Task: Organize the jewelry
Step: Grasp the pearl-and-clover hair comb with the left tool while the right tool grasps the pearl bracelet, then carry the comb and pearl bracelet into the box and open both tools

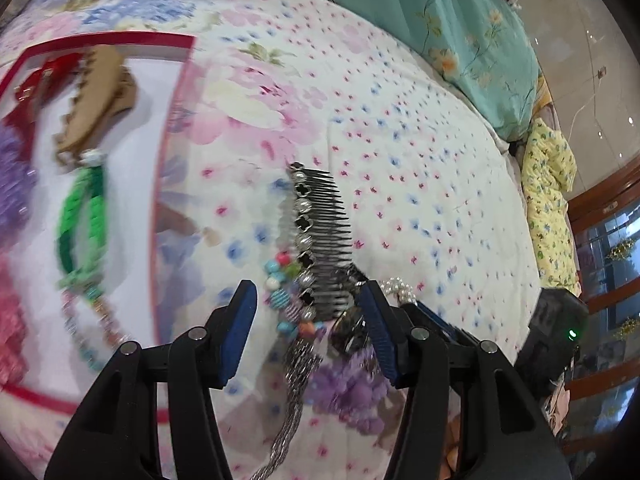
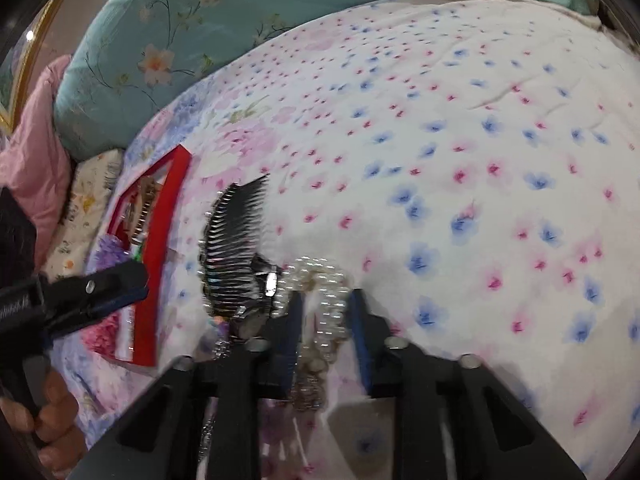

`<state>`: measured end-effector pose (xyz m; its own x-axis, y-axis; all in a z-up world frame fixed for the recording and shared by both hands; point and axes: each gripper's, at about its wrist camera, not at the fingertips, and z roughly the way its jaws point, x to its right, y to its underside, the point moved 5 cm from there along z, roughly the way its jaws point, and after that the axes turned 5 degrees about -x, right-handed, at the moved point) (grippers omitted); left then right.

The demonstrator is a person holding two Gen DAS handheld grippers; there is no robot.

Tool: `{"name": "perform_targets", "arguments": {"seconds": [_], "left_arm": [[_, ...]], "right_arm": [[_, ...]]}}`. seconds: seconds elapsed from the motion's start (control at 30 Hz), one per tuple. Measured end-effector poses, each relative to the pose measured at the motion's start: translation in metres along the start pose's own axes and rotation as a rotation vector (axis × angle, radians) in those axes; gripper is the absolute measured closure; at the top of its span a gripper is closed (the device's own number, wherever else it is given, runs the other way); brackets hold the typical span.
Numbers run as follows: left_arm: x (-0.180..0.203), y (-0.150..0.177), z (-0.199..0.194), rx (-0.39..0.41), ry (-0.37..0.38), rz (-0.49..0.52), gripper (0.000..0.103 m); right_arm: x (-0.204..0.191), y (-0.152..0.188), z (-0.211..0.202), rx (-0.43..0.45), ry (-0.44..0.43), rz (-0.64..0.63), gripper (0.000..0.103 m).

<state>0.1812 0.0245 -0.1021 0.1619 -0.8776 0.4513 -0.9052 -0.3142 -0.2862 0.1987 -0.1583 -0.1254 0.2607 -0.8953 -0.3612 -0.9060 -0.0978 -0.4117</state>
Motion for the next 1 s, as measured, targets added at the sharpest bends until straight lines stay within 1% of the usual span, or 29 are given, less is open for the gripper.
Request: {"name": "perform_targets", "arguments": {"seconds": [0.07, 0.17, 0.27, 0.47, 0.5, 0.53, 0.57, 0.6, 0.63, 0.73, 0.87, 1.0], "left_arm": [[0.005, -0.006, 0.015, -0.022, -0.015, 0.014, 0.05], [0.008, -0.013, 0.034, -0.052, -0.027, 0.017, 0.05], [0.01, -0.02, 0.048, -0.072, -0.041, 0.016, 0.05], [0.021, -0.027, 0.061, -0.074, -0.077, 0.051, 0.05], [0.023, -0.026, 0.062, -0.07, -0.085, 0.061, 0.057], [0.023, -0.027, 0.062, -0.07, -0.085, 0.069, 0.069], [0.023, -0.026, 0.062, -0.073, -0.077, 0.073, 0.076], [0.023, -0.025, 0.061, -0.077, -0.063, 0.074, 0.093], [0.023, -0.025, 0.06, -0.075, -0.06, 0.078, 0.095], [0.024, -0.023, 0.049, -0.045, -0.062, 0.099, 0.095], [0.022, -0.016, 0.022, -0.002, -0.018, 0.102, 0.095], [0.011, -0.007, -0.01, 0.045, 0.027, 0.078, 0.095]], "right_arm": [[0.005, 0.001, -0.003, -0.001, -0.025, 0.027, 0.092], [0.011, 0.001, -0.015, 0.017, -0.022, 0.047, 0.093], [0.02, 0.003, -0.031, 0.039, -0.042, 0.075, 0.093], [0.025, 0.003, -0.053, 0.064, -0.096, 0.101, 0.093], [0.024, 0.002, -0.054, 0.065, -0.102, 0.101, 0.093], [0.023, 0.002, -0.056, 0.069, -0.108, 0.1, 0.093], [0.021, 0.002, -0.058, 0.072, -0.111, 0.098, 0.093], [0.019, 0.002, -0.059, 0.074, -0.117, 0.097, 0.093], [0.017, 0.002, -0.06, 0.074, -0.124, 0.097, 0.093], [0.013, 0.002, -0.063, 0.079, -0.131, 0.088, 0.093], [0.004, 0.001, -0.066, 0.083, -0.142, 0.076, 0.093], [-0.006, 0.001, -0.068, 0.084, -0.155, 0.063, 0.093]]}}
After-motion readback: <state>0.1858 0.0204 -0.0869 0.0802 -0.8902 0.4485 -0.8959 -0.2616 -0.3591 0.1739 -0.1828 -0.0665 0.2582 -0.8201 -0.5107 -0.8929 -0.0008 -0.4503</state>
